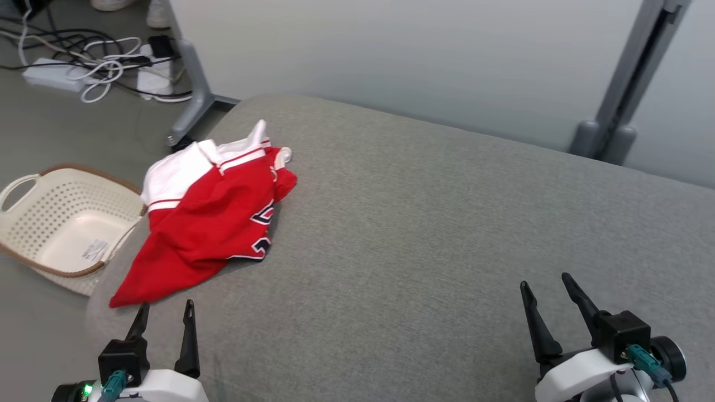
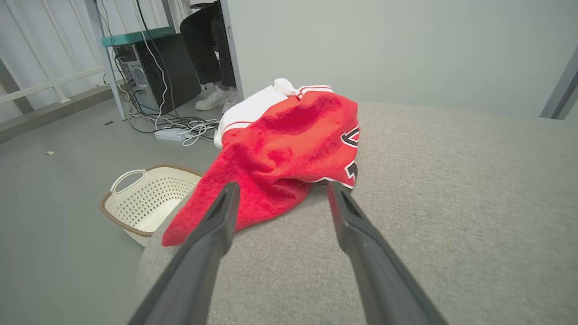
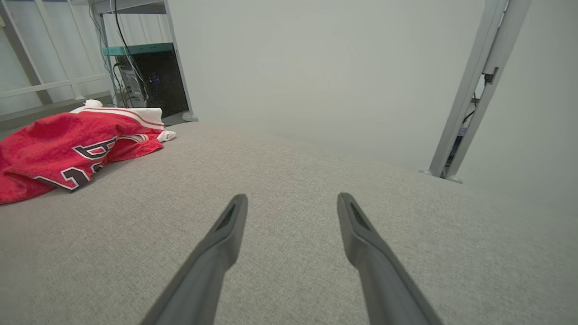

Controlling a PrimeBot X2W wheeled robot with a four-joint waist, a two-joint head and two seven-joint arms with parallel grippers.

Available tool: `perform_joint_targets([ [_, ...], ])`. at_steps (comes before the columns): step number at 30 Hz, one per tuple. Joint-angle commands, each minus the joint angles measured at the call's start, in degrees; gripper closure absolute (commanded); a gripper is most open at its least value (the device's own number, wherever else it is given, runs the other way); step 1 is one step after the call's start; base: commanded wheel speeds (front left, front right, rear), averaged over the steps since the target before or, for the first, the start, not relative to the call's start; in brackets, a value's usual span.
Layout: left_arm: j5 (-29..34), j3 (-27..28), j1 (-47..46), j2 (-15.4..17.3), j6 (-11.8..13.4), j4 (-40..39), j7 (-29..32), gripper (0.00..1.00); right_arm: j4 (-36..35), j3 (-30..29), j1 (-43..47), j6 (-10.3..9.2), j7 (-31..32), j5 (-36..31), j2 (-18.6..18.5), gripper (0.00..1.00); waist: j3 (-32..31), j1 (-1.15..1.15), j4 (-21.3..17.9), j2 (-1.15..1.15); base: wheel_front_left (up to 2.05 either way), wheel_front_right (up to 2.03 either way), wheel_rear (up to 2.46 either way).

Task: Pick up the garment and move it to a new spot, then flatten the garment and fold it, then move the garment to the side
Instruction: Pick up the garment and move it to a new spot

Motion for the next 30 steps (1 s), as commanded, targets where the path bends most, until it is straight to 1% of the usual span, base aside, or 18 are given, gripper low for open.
perform_joint_targets([
  [1,0.0,0.5,0.2,0.5,0.0,0.2,0.0,0.00,0.2,0.3,-0.7,-0.01,-0.3,0.5,-0.4,0.00,0.2,0.00,4.1,0.00,0.00,0.00,0.00],
  [6,-0.3,1.6,0.5,0.4,0.3,0.7,0.0,0.00,0.9,1.0,-1.3,-0.01,-0.3,1.3,-0.5,0.00,1.1,0.00,7.8,0.00,0.00,0.00,0.00],
  [11,-1.4,2.7,0.4,0.1,0.8,0.8,0.0,0.00,1.6,2.4,-2.7,-0.01,-0.3,1.3,-0.5,0.00,2.5,0.00,8.5,0.00,0.00,0.00,0.00],
  [15,-2.4,2.5,-0.6,-0.1,-0.1,1.3,0.0,0.00,2.0,2.1,-3.4,-0.01,-0.3,0.0,-0.5,0.00,3.5,0.00,8.6,0.00,0.00,0.00,0.00],
  [21,-4.5,3.2,-3.9,-0.2,-1.1,3.4,0.0,0.00,1.7,1.9,-4.4,-0.01,-0.3,-1.8,-0.5,0.00,6.4,0.00,6.1,0.00,0.00,0.00,0.00],
  [24,-6.0,4.0,-7.4,-0.2,-2.5,4.9,0.0,0.00,1.3,1.9,-5.2,-0.01,-0.3,-2.3,-1.2,0.00,8.4,0.00,4.4,0.00,0.00,0.00,0.00],
  [26,-6.0,4.4,-10.3,-0.1,-3.3,6.5,0.0,0.00,0.9,2.2,-5.8,-0.01,-0.3,-2.5,-1.7,0.00,9.8,0.00,3.3,0.00,0.00,0.00,0.00],
  [30,-5.3,4.6,-17.6,1.7,-4.5,10.0,0.0,0.00,0.5,2.5,-7.0,-0.01,-0.3,-2.6,-2.7,0.00,12.7,0.00,1.1,0.00,0.00,0.00,0.00],
])
